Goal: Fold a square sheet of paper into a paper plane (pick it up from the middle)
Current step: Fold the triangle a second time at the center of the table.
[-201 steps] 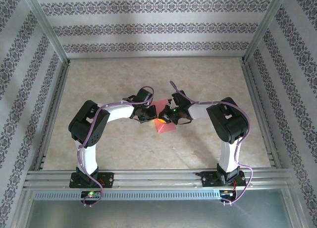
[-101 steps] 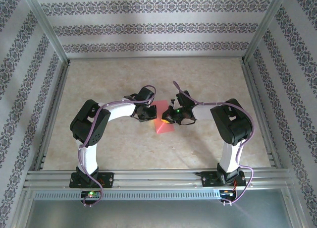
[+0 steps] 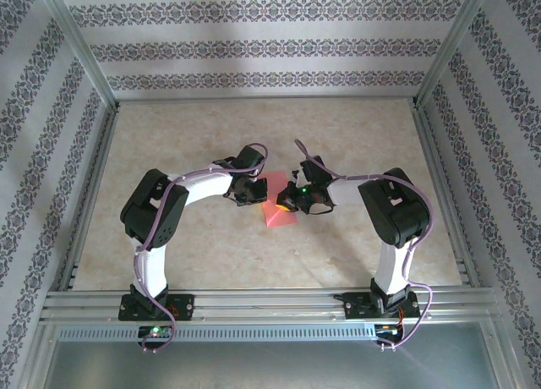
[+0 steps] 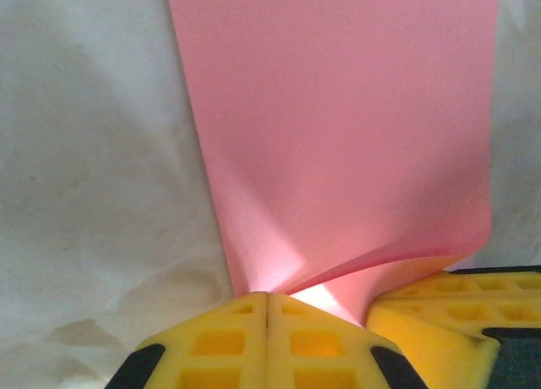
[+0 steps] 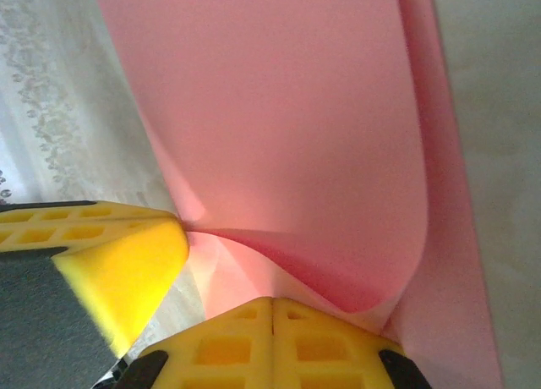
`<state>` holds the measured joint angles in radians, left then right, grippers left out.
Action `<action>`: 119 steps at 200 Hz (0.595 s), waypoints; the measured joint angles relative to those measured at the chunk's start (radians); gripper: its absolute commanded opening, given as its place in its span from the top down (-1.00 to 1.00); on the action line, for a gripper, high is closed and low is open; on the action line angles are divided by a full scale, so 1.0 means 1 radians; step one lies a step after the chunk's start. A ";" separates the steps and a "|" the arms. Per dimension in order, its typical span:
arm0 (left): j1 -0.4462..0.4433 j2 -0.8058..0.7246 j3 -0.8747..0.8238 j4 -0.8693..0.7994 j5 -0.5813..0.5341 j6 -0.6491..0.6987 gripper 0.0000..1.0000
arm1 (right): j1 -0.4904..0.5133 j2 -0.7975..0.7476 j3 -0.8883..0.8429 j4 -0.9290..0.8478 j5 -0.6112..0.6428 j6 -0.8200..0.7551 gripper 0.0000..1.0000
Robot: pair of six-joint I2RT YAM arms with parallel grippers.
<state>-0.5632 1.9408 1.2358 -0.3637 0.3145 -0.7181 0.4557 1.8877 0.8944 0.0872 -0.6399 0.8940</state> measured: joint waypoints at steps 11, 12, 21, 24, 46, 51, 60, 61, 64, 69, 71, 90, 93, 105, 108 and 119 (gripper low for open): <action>-0.003 -0.019 -0.005 0.006 0.006 -0.008 0.91 | 0.000 0.000 0.000 0.000 0.002 0.002 0.98; -0.003 -0.020 -0.006 0.006 0.006 -0.008 0.91 | 0.000 0.000 0.000 0.000 0.002 0.002 0.98; -0.008 -0.050 -0.026 0.028 0.018 -0.028 0.91 | 0.000 0.000 0.000 0.000 0.003 0.006 0.98; -0.010 -0.060 -0.036 0.040 0.021 -0.036 0.91 | 0.000 0.000 0.000 0.000 0.003 0.008 0.98; -0.046 -0.124 -0.109 0.116 0.051 -0.106 0.93 | 0.000 0.000 0.000 0.000 0.003 0.016 0.99; -0.057 -0.128 -0.122 0.130 0.056 -0.121 0.94 | 0.000 0.000 0.000 0.000 0.004 0.016 0.99; -0.073 -0.129 -0.141 0.149 0.065 -0.142 0.96 | 0.000 0.000 0.000 0.000 0.004 0.017 0.99; -0.076 -0.129 -0.145 0.151 0.067 -0.145 0.96 | 0.000 0.000 0.000 0.000 0.004 0.017 0.99; -0.080 -0.129 -0.151 0.156 0.069 -0.151 0.97 | 0.000 0.000 0.000 0.000 0.004 0.018 0.99; -0.086 -0.129 -0.161 0.162 0.074 -0.161 0.98 | 0.000 0.000 0.000 0.000 0.004 0.019 0.99; -0.089 -0.129 -0.166 0.164 0.075 -0.164 0.98 | 0.000 0.000 0.000 0.000 0.004 0.019 0.99; -0.103 -0.122 -0.190 0.174 0.090 -0.190 1.00 | 0.000 0.000 0.000 0.000 0.005 0.019 1.00; -0.103 -0.121 -0.192 0.175 0.091 -0.193 1.00 | 0.000 0.000 0.000 0.000 0.005 0.019 0.99; -0.103 -0.114 -0.195 0.175 0.093 -0.203 1.00 | 0.000 0.000 0.000 0.000 0.005 0.019 1.00; -0.103 -0.112 -0.195 0.176 0.093 -0.204 1.00 | 0.000 0.000 0.000 0.000 0.005 0.019 0.99; -0.103 -0.108 -0.196 0.179 0.094 -0.208 1.00 | 0.000 0.000 0.000 0.000 0.005 0.019 0.99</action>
<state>-0.6666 1.8332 1.0397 -0.1848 0.4084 -0.9264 0.4561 1.8881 0.8944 0.0872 -0.6353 0.9131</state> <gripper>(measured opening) 0.046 0.048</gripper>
